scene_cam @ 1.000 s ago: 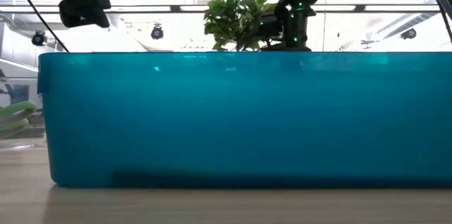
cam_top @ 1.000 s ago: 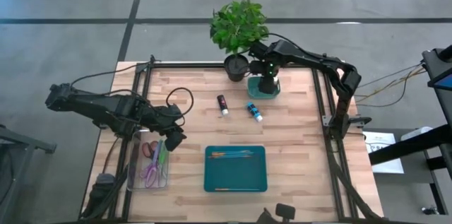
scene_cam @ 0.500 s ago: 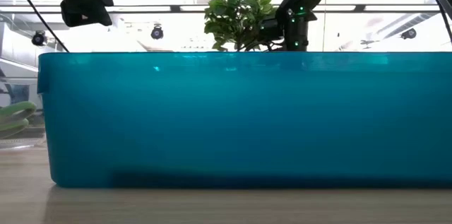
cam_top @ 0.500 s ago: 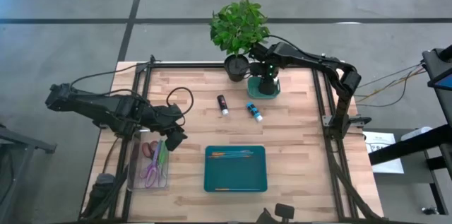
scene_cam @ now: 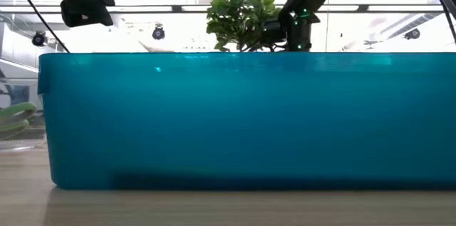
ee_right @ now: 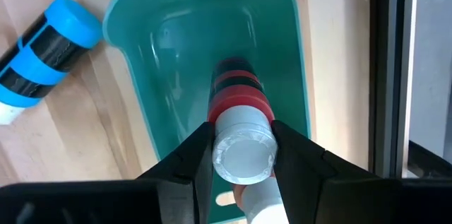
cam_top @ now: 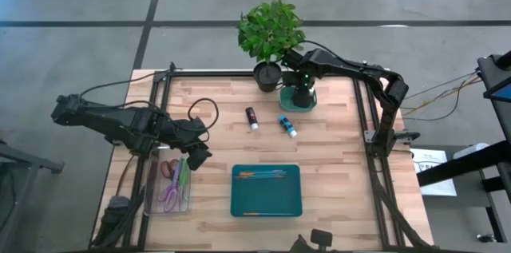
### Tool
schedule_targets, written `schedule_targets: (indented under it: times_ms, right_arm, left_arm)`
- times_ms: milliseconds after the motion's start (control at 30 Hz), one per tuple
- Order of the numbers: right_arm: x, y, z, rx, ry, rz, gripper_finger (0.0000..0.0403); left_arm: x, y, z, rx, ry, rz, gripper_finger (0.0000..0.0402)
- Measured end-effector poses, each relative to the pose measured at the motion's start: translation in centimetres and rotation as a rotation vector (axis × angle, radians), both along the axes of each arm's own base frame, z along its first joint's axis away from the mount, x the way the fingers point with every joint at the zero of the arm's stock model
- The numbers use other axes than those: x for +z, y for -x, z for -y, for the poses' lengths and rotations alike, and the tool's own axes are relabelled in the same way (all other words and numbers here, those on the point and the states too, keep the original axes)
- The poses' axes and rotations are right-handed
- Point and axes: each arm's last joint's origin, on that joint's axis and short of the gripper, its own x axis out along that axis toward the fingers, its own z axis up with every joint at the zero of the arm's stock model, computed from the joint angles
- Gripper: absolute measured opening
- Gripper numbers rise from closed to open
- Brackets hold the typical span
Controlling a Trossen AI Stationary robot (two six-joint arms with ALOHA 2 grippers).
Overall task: Pick & Place Paint Supplies
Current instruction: Put the red paint bottle into the green bin
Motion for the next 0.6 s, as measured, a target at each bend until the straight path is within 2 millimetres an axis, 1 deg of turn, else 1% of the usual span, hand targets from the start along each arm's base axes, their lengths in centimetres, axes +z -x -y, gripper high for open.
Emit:
schedule_targets:
  times_ms: [600]
  right_arm:
    - [-0.72, 0.21, -0.13, 0.008, -0.006, -0.011, 0.0110]
  left_arm:
    - [0.06, -0.07, 0.01, 0.003, 0.004, 0.009, 0.0174]
